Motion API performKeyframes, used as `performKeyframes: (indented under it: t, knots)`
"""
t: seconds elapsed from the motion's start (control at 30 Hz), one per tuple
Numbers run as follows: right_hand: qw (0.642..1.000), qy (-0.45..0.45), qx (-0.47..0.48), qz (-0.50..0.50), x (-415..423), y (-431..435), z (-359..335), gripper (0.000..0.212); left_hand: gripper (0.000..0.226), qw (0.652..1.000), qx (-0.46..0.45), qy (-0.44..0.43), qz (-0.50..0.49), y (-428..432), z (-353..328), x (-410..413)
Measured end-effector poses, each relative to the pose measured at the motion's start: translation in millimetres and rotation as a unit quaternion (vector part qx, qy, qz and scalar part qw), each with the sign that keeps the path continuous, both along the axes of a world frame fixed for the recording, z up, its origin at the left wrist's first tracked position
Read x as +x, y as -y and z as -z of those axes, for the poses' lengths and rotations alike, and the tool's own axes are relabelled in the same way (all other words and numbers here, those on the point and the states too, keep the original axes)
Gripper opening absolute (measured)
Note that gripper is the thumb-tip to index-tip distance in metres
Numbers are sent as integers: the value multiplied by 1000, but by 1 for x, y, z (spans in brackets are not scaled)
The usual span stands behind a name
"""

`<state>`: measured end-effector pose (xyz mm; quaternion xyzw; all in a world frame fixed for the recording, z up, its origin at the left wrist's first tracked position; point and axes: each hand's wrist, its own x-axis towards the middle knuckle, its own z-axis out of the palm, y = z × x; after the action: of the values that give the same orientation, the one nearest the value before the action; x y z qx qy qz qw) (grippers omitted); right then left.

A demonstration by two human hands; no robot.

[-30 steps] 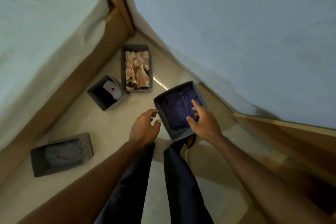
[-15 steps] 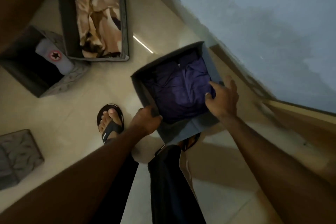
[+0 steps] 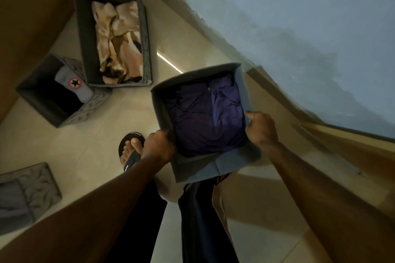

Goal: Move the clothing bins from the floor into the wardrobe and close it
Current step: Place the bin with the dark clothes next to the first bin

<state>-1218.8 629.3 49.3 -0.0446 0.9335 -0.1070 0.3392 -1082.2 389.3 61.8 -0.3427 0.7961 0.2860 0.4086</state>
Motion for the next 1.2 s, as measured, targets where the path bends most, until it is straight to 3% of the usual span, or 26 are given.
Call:
performKeyframes:
  t: [0.1, 0.23, 0.33, 0.57, 0.87, 1.2]
  knots:
    - [1000, 15, 13, 8, 23, -6, -45, 37, 26, 999, -17, -3, 45, 5, -57, -7]
    - [995, 43, -11, 93, 65, -12, -127, 40, 34, 996, -6, -19, 89, 18, -140, -10]
    - [988, 28, -52, 145, 99, -10, -224, 22, 31, 989, 6, -44, 144, 31, -225, -12]
    - [968, -34, -60, 239, 192, -18, -383, 46, 37, 959, 32, -115, 258, 41, -393, 4]
    - [901, -129, -81, 407, 319, -42, -536, 46, 46, 891, 65, -217, 394, -19, -557, 33]
    - [789, -274, -54, 548, 386, -153, -651, 42, 48, 791, 114, -340, 495, -201, -656, 42]
